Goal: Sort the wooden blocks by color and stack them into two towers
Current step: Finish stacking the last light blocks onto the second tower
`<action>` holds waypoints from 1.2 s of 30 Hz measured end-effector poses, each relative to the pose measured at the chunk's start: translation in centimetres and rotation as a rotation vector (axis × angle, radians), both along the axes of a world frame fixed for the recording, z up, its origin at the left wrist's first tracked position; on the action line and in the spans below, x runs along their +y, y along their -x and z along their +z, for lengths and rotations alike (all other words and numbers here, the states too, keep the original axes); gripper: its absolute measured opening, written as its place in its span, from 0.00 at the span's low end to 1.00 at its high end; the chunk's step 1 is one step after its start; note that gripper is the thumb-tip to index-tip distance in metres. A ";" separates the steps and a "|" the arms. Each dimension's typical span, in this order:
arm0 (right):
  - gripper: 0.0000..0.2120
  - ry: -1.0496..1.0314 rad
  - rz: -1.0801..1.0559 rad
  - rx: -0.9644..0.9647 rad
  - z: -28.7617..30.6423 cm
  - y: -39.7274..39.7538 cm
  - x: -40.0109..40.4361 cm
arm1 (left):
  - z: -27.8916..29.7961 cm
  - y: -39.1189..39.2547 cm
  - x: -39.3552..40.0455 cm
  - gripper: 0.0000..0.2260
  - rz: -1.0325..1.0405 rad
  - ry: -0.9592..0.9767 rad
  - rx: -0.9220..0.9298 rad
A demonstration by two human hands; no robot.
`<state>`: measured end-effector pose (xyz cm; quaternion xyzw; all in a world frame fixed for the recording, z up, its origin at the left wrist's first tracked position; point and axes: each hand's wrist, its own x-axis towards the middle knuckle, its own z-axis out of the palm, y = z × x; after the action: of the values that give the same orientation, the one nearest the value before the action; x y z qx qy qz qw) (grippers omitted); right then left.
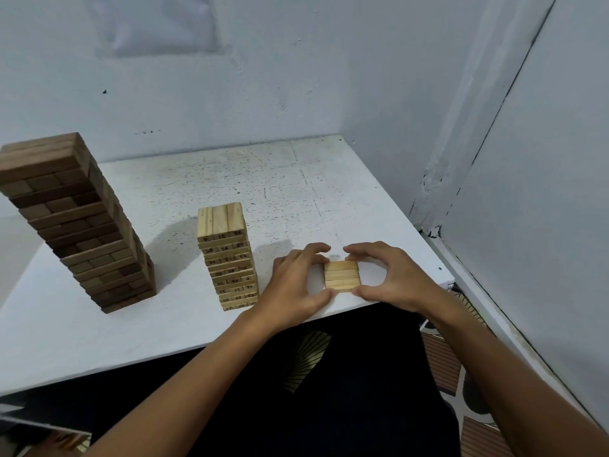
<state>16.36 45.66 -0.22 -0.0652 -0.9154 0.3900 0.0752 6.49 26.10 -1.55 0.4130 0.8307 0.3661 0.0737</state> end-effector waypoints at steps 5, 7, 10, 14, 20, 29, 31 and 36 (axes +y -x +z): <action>0.30 0.011 0.011 0.013 0.3 -0.5 -0.2 | 0.5 -0.3 -0.2 0.28 0.002 -0.027 -0.087; 0.29 0.036 0.018 0.025 0.7 -0.9 -0.3 | 0.8 -0.5 -0.2 0.28 0.012 -0.072 -0.137; 0.27 0.091 0.018 0.086 1.5 -1.2 -0.2 | 2.0 -1.0 -0.1 0.28 0.015 -0.160 -0.162; 0.25 0.156 0.055 0.203 3.6 -1.2 -0.2 | 4.4 -1.7 0.0 0.26 0.036 -0.310 -0.182; 0.22 0.280 0.137 0.368 8.0 -0.5 -1.1 | 8.8 -2.6 -0.5 0.22 0.074 -0.507 -0.140; 0.22 0.337 0.293 0.490 11.9 3.1 -4.7 | 14.7 -1.4 -5.3 0.20 0.129 -0.495 0.045; 0.22 0.324 0.321 0.487 12.4 4.4 -5.9 | 15.4 -0.8 -6.8 0.21 0.154 -0.466 0.065; 0.21 0.294 0.354 0.430 12.8 7.6 -8.7 | 15.4 1.8 -9.9 0.21 0.212 -0.421 0.040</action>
<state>8.71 36.97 12.62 0.1689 -0.8095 0.5300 0.1880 4.64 16.18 13.81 0.3369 0.7761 0.5285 -0.0693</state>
